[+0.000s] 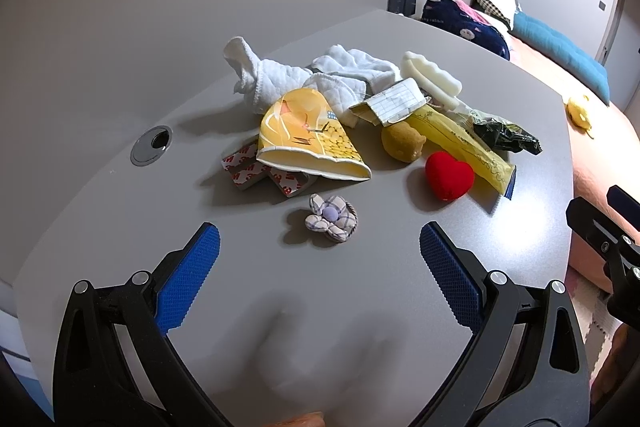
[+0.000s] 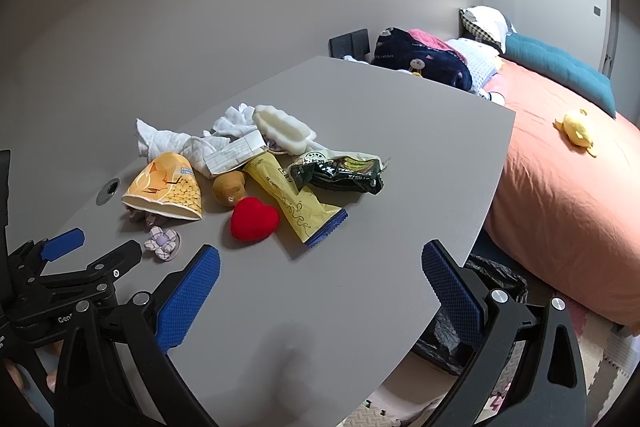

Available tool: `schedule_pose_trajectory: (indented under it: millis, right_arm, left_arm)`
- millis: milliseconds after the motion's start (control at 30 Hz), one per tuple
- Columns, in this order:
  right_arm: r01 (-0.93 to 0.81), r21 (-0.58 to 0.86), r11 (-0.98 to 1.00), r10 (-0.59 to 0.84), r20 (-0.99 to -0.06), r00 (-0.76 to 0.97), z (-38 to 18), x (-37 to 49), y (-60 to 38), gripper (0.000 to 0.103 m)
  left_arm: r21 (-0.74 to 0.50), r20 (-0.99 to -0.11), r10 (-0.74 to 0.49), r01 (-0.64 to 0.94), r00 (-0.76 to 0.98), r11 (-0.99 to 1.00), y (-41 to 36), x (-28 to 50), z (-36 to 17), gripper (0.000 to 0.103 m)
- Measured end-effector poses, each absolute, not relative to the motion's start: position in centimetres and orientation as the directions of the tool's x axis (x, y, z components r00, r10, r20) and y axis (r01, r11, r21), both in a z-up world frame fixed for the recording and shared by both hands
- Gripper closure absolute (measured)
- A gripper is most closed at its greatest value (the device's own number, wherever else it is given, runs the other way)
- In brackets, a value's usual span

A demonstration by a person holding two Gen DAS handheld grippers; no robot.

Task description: Collect trash

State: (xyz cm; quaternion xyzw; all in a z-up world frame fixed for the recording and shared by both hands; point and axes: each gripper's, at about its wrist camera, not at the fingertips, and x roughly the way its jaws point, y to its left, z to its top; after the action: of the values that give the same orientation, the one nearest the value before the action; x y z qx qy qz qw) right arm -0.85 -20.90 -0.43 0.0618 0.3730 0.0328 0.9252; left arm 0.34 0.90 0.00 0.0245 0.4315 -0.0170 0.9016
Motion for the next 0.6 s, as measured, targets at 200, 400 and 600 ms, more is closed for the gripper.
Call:
schedule_pose_trajectory:
  millis: [200,400,600]
  right_arm:
    - [-0.015,0.138,0.990,0.107,-0.686,0.720,-0.32,-0.83,-20.81,0.002]
    - [-0.016,0.135,0.991,0.105,-0.689,0.718,-0.25,-0.80,-20.73,0.002]
    - [-0.017,0.133,0.991,0.105,-0.693,0.713,-0.34,-0.70,-20.69,0.002]
  left_arm:
    - [0.030,-0.780,-0.010,0.054,0.625,0.998,0.88,0.36,0.02,0.006]
    - [0.032,-0.782,-0.011,0.057,0.623,0.998,0.82,0.38,0.01,0.006]
    - [0.033,-0.786,-0.009,0.057,0.619,0.998,0.79,0.48,-0.15,0.006]
